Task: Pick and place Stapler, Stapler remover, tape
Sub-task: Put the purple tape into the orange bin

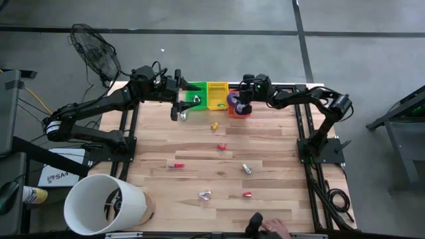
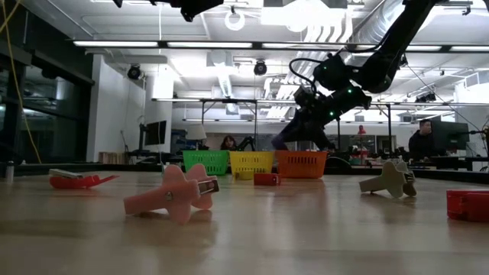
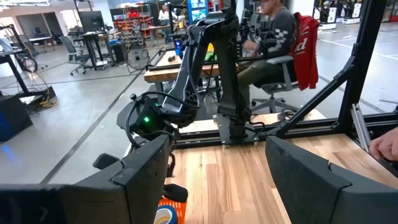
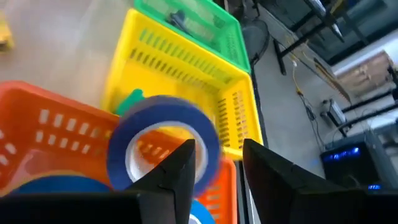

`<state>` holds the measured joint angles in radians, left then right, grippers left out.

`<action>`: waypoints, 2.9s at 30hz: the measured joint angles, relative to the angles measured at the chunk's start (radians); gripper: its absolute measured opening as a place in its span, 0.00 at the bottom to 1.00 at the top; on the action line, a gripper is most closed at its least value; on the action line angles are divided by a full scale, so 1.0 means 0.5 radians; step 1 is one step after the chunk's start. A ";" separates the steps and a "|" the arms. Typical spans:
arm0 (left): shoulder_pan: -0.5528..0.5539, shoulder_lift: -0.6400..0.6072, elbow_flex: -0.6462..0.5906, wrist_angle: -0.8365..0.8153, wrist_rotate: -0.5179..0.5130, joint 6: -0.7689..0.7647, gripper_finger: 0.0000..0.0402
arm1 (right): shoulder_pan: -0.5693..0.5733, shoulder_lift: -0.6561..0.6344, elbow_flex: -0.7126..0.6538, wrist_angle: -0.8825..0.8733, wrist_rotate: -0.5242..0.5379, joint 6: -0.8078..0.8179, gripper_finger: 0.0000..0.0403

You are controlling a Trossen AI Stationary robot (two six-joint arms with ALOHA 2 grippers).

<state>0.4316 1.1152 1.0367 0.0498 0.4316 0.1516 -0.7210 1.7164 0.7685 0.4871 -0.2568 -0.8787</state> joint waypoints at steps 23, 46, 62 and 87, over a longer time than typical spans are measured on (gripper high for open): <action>0.000 0.000 0.000 -0.001 0.002 -0.003 0.66 | 0.080 -0.117 0.001 -0.062 0.334 0.215 0.31; 0.000 0.000 0.000 -0.002 0.002 0.001 0.66 | 0.091 -0.235 0.002 -0.652 0.161 1.092 0.00; 0.000 0.000 0.000 -0.016 0.002 0.001 0.66 | 0.148 -0.073 0.005 -0.498 0.215 1.272 0.00; 0.000 0.000 0.000 -0.063 -0.011 0.017 0.66 | 0.148 -0.013 0.006 -0.429 0.252 1.394 0.00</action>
<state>0.4316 1.1152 1.0367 0.0185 0.4260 0.1600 -0.6472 1.7097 0.7715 0.2727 -0.1307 -0.1815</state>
